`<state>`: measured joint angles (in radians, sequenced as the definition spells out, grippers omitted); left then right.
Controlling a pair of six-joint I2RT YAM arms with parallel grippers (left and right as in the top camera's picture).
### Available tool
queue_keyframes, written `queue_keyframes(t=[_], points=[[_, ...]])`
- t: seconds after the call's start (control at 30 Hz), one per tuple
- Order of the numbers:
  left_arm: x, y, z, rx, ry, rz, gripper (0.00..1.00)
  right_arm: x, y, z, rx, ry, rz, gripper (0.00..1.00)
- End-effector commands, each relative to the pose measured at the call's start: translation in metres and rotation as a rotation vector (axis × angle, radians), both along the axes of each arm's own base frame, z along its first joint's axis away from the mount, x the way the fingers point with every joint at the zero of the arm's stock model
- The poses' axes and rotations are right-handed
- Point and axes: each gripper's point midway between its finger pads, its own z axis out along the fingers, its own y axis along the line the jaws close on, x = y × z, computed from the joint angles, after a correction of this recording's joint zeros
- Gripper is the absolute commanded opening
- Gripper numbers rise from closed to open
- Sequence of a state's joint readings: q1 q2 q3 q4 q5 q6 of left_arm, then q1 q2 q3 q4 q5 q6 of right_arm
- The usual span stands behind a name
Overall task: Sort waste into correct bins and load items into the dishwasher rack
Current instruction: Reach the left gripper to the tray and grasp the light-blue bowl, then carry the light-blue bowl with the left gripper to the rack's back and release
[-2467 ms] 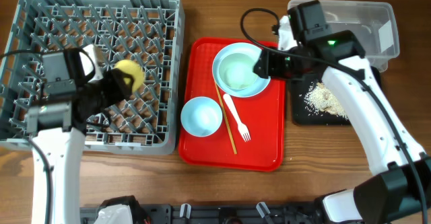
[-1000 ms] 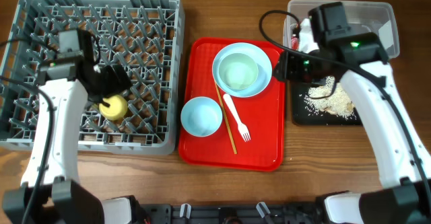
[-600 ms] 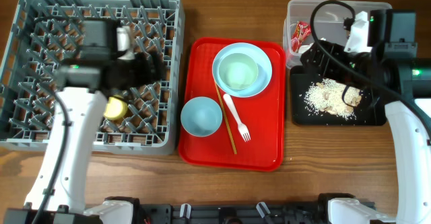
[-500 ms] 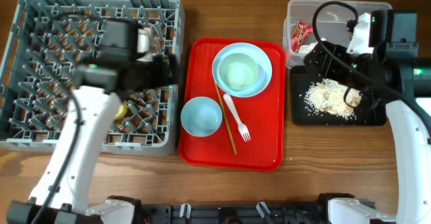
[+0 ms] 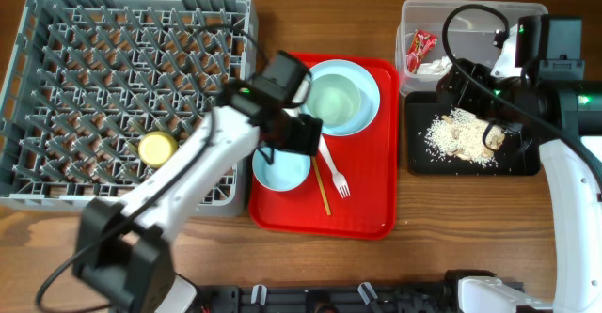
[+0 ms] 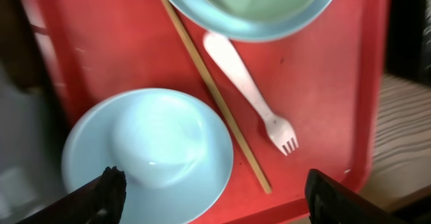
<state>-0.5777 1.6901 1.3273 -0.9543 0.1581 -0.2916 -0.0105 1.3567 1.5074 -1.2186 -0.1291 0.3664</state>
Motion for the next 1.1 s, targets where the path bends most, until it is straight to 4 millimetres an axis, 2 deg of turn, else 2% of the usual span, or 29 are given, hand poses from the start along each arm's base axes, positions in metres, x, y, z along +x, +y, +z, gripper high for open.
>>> queue_keyframes(t=[0.0,0.2,0.3,0.4,0.47,0.53,0.57,0.67,0.77,0.87,0.93,0.97,1.07], points=[[-0.007,-0.012,-0.031,0.064,0.059,-0.038,0.79,0.001,-0.005,0.002,-0.013,-0.005,-0.024,0.88],[-0.022,-0.025,-0.068,0.121,0.133,-0.089,0.68,0.001,-0.005,0.002,-0.013,-0.004,-0.023,0.87],[-0.028,-0.029,-0.079,0.140,0.155,-0.108,0.56,0.001,-0.005,0.002,-0.013,-0.005,-0.023,0.87],[-0.027,-0.027,-0.082,0.161,0.148,-0.110,0.33,0.001,-0.005,0.002,-0.014,-0.005,-0.023,0.87],[-0.026,-0.027,-0.082,0.165,0.144,-0.109,0.25,0.001,-0.005,0.002,-0.015,-0.005,-0.021,0.87],[-0.027,-0.026,-0.082,0.167,0.147,-0.108,0.09,0.001,-0.005,0.002,-0.015,-0.004,-0.021,0.87],[-0.028,-0.025,-0.082,0.169,0.149,-0.108,0.04,0.000,-0.005,0.002,-0.015,-0.003,-0.021,0.87],[-0.029,-0.024,-0.079,0.171,0.152,-0.107,0.04,0.000,-0.005,0.002,-0.015,-0.002,-0.021,0.86],[-0.024,-0.023,-0.066,0.157,0.135,-0.097,0.04,0.001,-0.005,0.002,-0.017,-0.004,-0.017,0.86],[-0.010,-0.023,-0.036,0.127,0.097,-0.073,0.04,0.001,-0.005,0.002,-0.017,-0.005,-0.017,0.86],[0.003,-0.021,-0.008,0.098,0.053,-0.073,0.04,0.001,-0.005,0.002,-0.018,-0.006,-0.015,0.86],[0.015,-0.018,0.020,0.072,0.001,-0.084,0.04,0.001,-0.005,0.002,-0.019,-0.007,-0.015,0.86],[0.038,-0.005,0.064,0.027,-0.092,-0.072,0.04,0.002,-0.005,0.003,-0.020,-0.010,-0.014,0.86]])
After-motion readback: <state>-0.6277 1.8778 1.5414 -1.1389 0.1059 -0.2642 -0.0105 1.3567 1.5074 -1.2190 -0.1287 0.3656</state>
